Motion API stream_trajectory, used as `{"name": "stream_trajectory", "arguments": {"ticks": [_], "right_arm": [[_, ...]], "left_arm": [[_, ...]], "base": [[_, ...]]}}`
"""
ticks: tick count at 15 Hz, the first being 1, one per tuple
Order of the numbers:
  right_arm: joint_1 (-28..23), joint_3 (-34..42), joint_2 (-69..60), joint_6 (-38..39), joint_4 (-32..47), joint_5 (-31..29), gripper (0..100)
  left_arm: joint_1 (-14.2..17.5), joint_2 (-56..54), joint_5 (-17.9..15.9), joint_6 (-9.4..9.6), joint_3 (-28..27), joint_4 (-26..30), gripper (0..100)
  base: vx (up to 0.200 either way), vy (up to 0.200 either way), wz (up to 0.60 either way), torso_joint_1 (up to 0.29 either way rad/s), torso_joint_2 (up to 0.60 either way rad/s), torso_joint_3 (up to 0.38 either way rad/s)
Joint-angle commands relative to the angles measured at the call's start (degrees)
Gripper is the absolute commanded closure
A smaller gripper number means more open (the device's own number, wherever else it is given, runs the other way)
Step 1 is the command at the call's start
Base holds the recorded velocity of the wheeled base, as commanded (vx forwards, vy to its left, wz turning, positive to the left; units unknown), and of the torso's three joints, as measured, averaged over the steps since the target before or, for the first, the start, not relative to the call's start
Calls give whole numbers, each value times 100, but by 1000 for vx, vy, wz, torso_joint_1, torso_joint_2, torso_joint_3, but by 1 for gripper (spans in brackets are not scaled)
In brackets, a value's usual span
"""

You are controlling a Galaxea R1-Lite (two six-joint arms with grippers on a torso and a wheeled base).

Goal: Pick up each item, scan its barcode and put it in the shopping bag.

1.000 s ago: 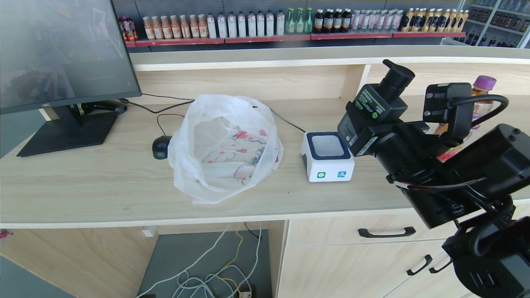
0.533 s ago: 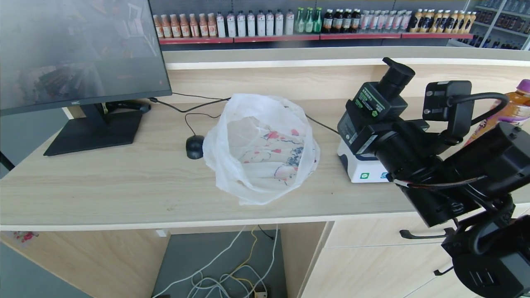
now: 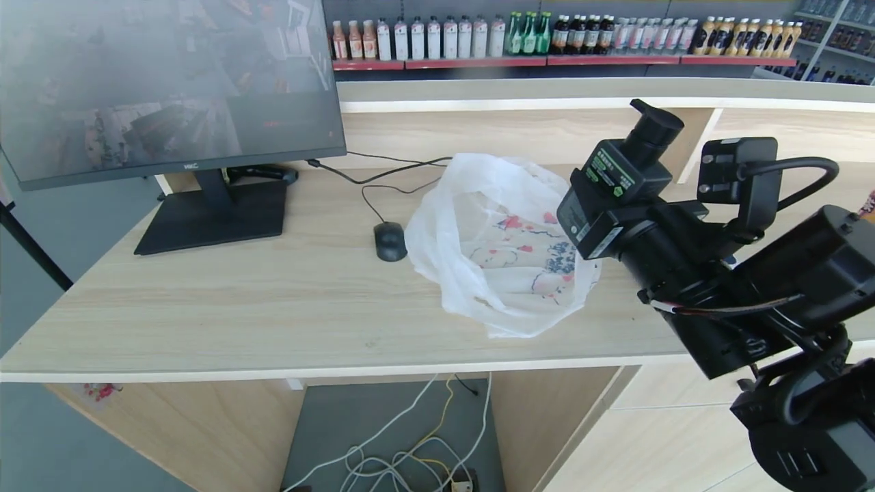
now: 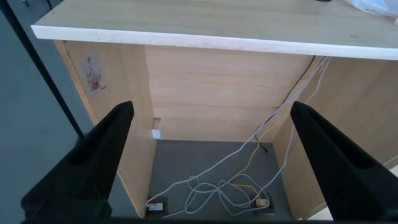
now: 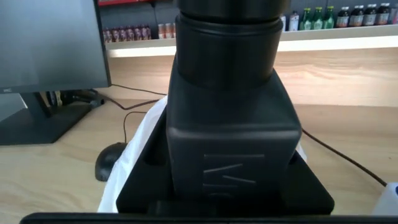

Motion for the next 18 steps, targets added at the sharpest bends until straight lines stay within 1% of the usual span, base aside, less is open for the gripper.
{"name": "stream_trajectory", "arguments": {"ticks": [1, 5, 10, 14, 16, 18], "right_arm": [[19, 29, 32, -1, -6, 0, 100], [116, 363, -47, -19, -6, -8, 100], [169, 1066, -162, -116, -6, 18, 100], [169, 767, 278, -212, -6, 27, 100], [169, 486, 471, -309, -6, 36, 100], [169, 38, 788, -362, -6, 36, 100]], "left_arm": [[4, -2, 0, 0, 0, 0, 0], [4, -2, 0, 0, 0, 0, 0], [4, -2, 0, 0, 0, 0, 0], [4, -2, 0, 0, 0, 0, 0], [4, -2, 0, 0, 0, 0, 0], [4, -2, 0, 0, 0, 0, 0]], "base": [[0, 0, 0, 0, 0, 0], [0, 0, 0, 0, 0, 0], [0, 0, 0, 0, 0, 0], [0, 0, 0, 0, 0, 0], [0, 0, 0, 0, 0, 0], [0, 0, 0, 0, 0, 0]]}}
